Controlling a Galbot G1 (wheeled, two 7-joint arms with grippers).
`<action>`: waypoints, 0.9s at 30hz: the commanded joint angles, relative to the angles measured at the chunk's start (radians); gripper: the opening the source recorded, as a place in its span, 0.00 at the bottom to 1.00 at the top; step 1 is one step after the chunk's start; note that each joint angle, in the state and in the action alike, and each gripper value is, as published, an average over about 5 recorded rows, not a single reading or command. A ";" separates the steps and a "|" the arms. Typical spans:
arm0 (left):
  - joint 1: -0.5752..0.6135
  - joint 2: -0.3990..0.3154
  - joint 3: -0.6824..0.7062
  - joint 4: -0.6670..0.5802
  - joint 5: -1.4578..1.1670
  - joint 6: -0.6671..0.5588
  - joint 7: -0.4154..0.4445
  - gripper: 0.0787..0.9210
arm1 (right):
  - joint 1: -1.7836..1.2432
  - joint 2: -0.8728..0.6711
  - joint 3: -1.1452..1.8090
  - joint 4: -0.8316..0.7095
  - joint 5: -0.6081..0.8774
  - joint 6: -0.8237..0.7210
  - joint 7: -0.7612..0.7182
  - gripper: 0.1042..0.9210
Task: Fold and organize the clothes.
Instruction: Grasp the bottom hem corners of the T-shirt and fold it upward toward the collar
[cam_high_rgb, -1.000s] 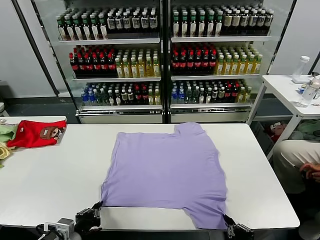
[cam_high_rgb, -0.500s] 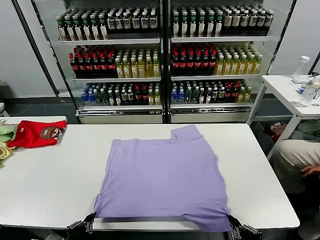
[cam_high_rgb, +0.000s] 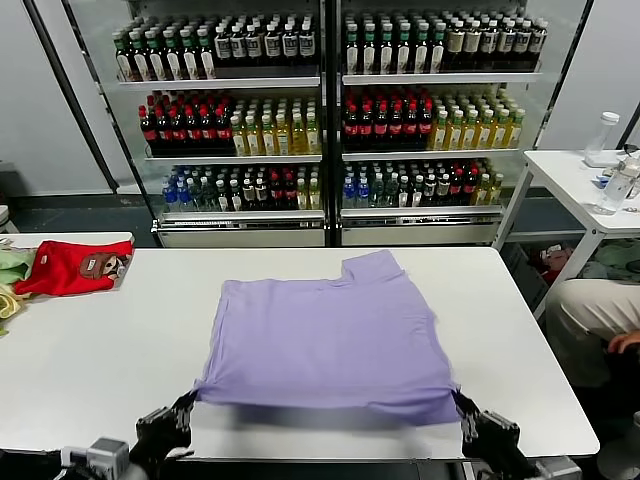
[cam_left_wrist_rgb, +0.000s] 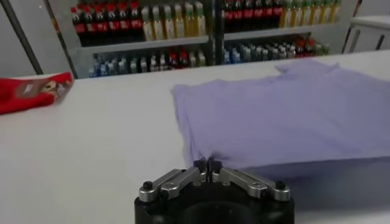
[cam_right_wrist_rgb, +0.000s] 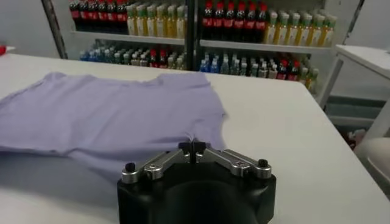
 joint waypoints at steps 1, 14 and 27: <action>-0.306 -0.024 0.079 0.187 -0.043 0.026 0.052 0.02 | 0.277 0.007 -0.088 -0.138 0.008 -0.047 0.015 0.01; -0.434 -0.045 0.104 0.360 -0.032 0.022 0.083 0.02 | 0.405 0.034 -0.181 -0.274 0.003 -0.054 0.008 0.01; -0.454 -0.040 0.125 0.372 0.009 0.023 0.117 0.02 | 0.463 0.067 -0.243 -0.322 -0.015 -0.052 0.005 0.01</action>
